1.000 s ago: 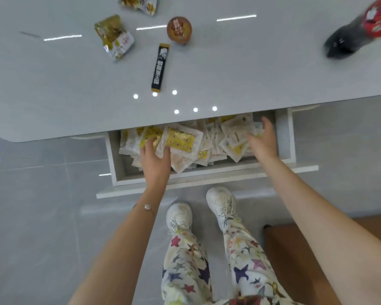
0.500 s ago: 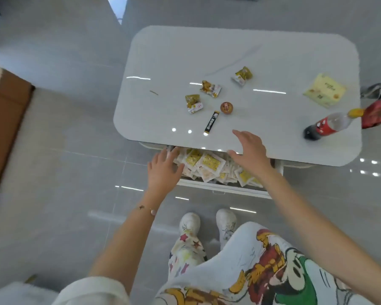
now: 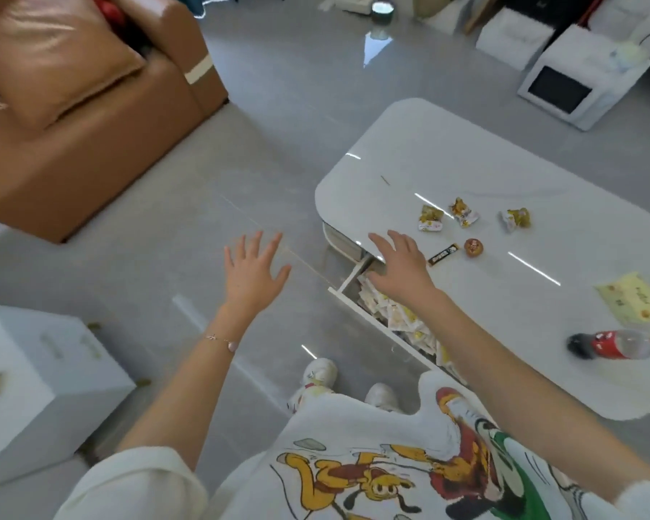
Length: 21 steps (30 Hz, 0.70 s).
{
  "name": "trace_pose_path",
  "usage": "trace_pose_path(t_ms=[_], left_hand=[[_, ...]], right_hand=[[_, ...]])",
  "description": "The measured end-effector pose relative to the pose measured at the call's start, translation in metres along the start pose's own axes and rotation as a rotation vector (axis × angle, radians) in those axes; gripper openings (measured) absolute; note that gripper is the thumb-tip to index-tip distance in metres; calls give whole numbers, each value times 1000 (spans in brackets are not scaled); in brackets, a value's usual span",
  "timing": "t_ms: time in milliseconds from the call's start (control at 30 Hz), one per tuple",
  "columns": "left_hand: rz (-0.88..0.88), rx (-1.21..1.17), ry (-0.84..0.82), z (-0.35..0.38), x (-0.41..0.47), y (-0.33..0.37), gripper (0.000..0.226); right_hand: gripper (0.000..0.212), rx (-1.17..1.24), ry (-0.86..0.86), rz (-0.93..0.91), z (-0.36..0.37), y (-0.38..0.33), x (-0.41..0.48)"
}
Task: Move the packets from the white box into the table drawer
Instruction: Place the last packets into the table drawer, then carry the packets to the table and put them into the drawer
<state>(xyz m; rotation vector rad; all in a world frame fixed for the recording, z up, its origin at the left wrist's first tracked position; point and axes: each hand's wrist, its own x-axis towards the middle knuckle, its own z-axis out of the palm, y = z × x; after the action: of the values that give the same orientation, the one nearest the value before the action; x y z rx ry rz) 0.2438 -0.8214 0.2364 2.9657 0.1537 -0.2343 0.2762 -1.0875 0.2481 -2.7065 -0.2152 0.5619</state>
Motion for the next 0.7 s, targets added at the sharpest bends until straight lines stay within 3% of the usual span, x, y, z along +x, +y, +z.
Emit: trace_pose_path(t_ms=[333,700], left_hand=[[-320,-91,154,-66,-48,-127,61],[-521,-142,171,-100,-63,-273,64]], right_hand=[[71,-266,-18,-442,0,-200,36],[69,-393,-66,-653,51,-364,74]])
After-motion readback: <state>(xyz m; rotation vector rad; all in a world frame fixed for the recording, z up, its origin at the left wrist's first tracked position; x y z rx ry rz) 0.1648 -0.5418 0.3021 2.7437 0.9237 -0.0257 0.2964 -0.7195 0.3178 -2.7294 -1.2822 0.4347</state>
